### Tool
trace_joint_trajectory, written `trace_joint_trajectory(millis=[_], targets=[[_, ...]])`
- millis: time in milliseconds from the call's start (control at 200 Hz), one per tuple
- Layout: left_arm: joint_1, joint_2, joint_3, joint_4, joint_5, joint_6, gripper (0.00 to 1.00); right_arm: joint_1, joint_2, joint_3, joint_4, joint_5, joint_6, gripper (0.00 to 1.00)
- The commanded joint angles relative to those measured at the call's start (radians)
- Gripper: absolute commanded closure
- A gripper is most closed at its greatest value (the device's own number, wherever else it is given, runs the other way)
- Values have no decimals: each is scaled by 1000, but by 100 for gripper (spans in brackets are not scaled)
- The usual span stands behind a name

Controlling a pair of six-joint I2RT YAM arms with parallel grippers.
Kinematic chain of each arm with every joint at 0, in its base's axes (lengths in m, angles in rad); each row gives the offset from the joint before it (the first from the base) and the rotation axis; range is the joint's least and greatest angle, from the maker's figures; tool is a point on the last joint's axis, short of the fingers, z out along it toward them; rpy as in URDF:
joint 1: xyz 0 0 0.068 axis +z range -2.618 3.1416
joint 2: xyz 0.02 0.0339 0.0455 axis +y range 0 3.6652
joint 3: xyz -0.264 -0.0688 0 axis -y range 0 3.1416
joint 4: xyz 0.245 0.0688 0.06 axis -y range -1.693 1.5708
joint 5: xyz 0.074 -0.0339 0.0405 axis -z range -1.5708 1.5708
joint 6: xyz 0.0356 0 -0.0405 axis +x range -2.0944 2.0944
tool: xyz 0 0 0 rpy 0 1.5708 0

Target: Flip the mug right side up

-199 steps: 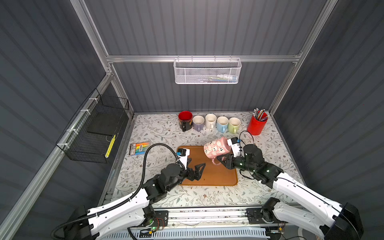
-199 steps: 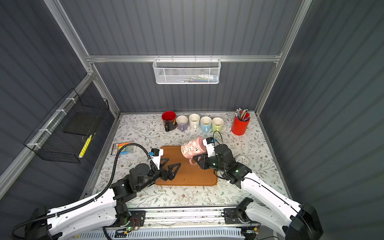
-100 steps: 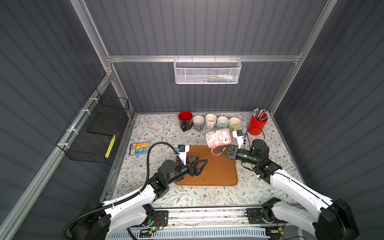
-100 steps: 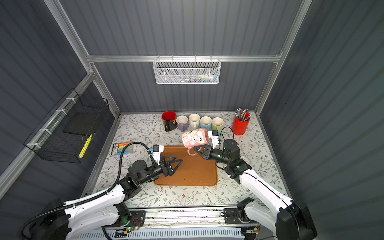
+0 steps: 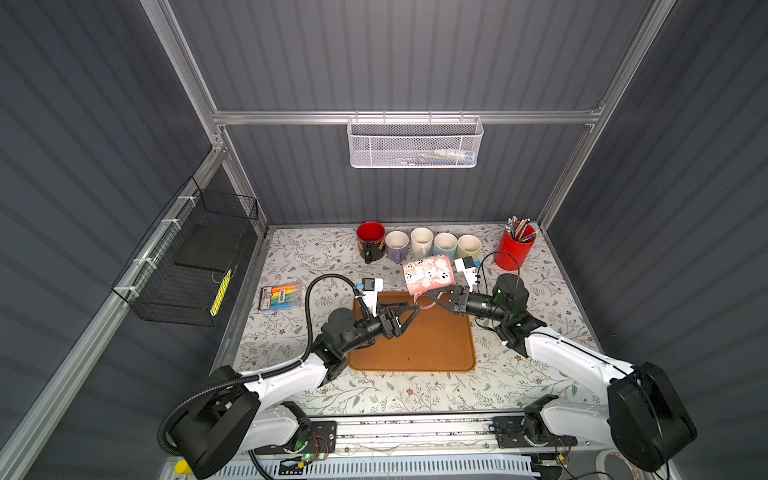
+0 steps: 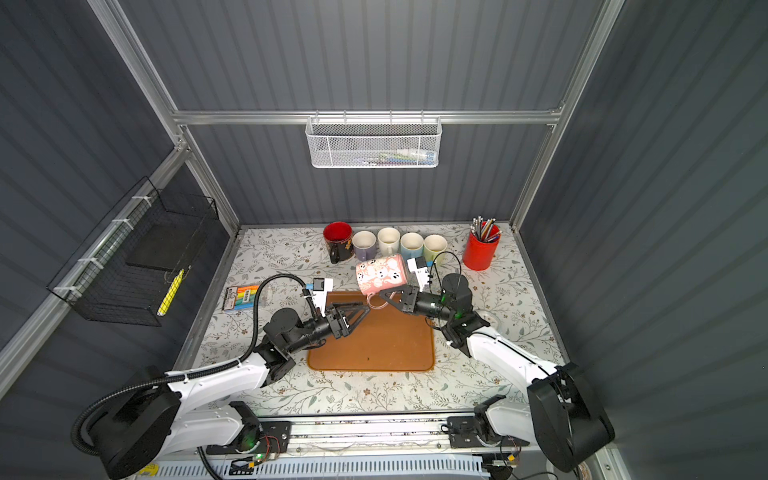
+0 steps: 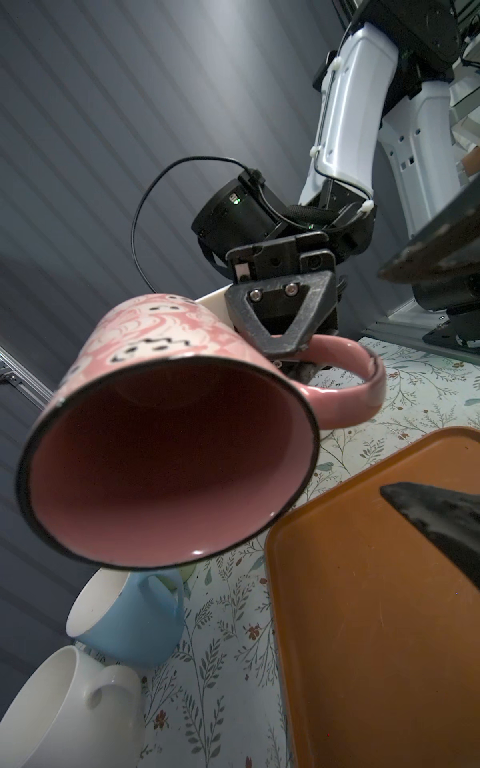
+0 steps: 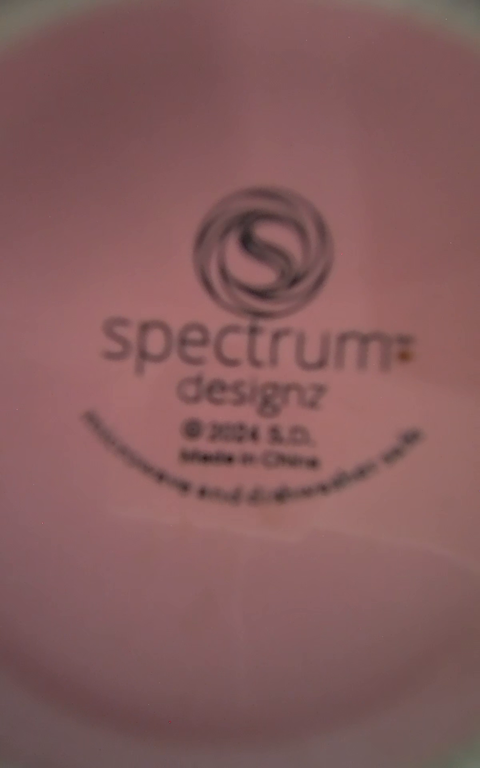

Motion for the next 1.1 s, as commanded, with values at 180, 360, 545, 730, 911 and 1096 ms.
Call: trace_joint_trajectory(millis=[180,360,545,730,911,1096], targets=[[12,100,71,173,96,-85,40,-5,12,54,230,-80,11,100],[12,96,100,143,114,-70,45,-5,13,52,236,-93,14,100],[12,98,119,127,122,-63,51,-5,17,50,255,-101,23,100],[12,116,129,142,132,-74,61,-3,24,49,278,-109,40,100],[12,126,145,137,138,-75,59,1,22,45,280,-115,37,100],[12,144,152,143,133,-76,59,3,19,40,281,-116,35,100]])
